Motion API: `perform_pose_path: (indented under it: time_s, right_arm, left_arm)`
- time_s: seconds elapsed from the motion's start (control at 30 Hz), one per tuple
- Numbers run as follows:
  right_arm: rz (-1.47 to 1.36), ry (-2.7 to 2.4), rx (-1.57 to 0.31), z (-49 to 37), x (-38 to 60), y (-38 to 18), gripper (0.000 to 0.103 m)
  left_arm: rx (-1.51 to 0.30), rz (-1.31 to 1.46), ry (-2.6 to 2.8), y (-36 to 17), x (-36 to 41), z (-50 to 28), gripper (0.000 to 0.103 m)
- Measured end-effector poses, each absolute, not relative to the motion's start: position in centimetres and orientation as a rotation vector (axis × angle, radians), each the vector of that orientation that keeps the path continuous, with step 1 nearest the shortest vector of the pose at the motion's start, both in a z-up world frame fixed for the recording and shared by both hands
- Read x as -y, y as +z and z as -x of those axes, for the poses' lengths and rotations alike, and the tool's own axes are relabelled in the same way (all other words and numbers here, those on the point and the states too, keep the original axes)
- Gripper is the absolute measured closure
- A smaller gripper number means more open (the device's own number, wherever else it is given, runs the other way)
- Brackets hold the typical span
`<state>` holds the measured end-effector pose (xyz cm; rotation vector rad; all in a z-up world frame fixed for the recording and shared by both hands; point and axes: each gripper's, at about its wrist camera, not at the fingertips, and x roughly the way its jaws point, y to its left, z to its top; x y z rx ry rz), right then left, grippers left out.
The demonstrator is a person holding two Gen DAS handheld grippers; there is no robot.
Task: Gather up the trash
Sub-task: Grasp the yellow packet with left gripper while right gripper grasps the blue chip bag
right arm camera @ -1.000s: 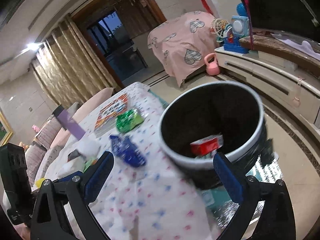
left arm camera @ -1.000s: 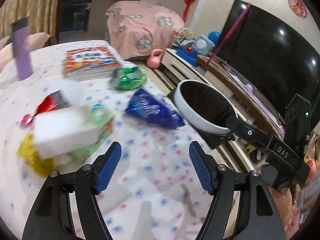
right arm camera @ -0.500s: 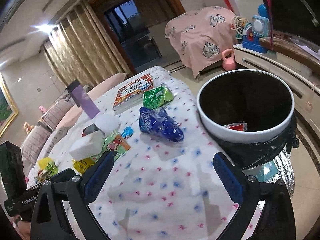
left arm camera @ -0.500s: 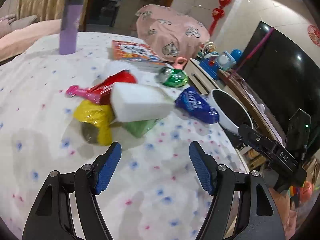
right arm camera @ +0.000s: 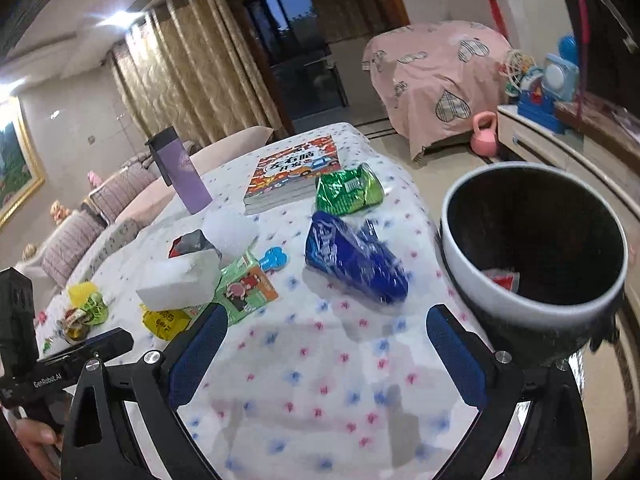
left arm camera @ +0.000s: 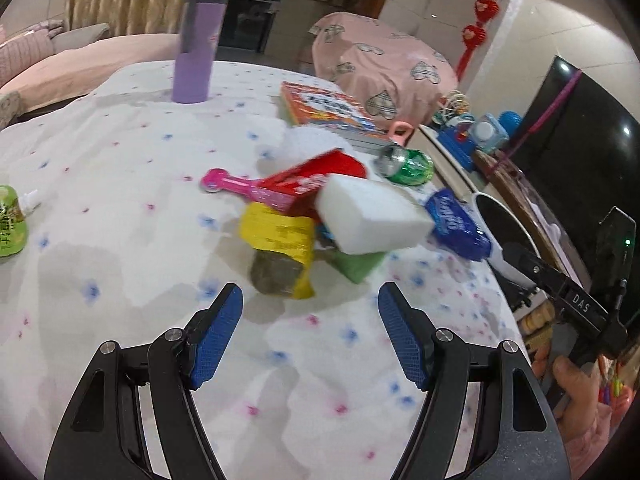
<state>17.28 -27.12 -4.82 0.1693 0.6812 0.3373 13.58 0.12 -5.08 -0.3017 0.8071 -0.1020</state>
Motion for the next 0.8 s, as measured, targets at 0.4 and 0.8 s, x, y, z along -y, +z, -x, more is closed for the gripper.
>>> perform_pose_path:
  time_s: [0.4, 0.8]
  right_arm:
    - [-0.087, 0.351, -0.739, -21.7, 26.5, -6.2, 0.003]
    - [-0.124, 0.377, -0.803, -23.6, 26.5, -8.0, 0.064]
  left_arm:
    - [-0.869, 0.308, -0.067, -7.2, -0.9, -17.2, 0.031]
    - [-0.890, 0.351, -0.120, -8.2, -1.1, -17.4, 0.094]
